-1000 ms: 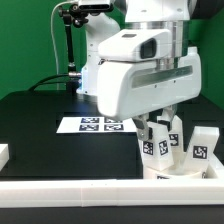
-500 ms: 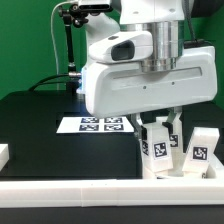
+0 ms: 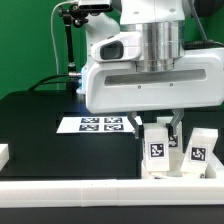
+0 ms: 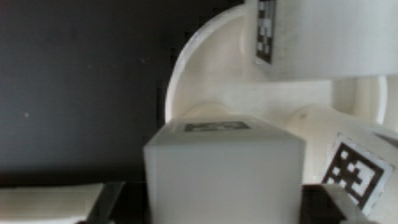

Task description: Assemble stool

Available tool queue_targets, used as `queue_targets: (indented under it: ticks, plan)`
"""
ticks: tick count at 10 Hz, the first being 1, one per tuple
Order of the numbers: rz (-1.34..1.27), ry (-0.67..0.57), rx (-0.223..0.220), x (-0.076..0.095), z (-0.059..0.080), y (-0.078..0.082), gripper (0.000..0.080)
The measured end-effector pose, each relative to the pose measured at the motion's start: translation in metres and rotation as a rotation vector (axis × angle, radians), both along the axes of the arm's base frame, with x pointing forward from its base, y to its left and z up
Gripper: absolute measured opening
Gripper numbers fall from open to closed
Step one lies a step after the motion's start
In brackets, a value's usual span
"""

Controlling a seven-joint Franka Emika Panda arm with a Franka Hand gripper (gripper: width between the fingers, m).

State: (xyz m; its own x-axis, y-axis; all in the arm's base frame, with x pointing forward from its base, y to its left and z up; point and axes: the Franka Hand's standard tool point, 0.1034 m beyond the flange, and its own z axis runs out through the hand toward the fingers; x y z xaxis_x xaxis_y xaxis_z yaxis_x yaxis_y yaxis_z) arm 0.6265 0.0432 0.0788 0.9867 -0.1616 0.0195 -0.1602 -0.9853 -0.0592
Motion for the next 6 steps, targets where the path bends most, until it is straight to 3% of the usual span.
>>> queue_targets:
  ticks: [2, 6]
  plan:
    - [-0.251, 0.014, 0.044, 0.0001, -0.0004, 0.0014, 0.034]
    - [-0.732, 0.027, 0.082, 0.0016, -0.0016, 0.0092, 0.034]
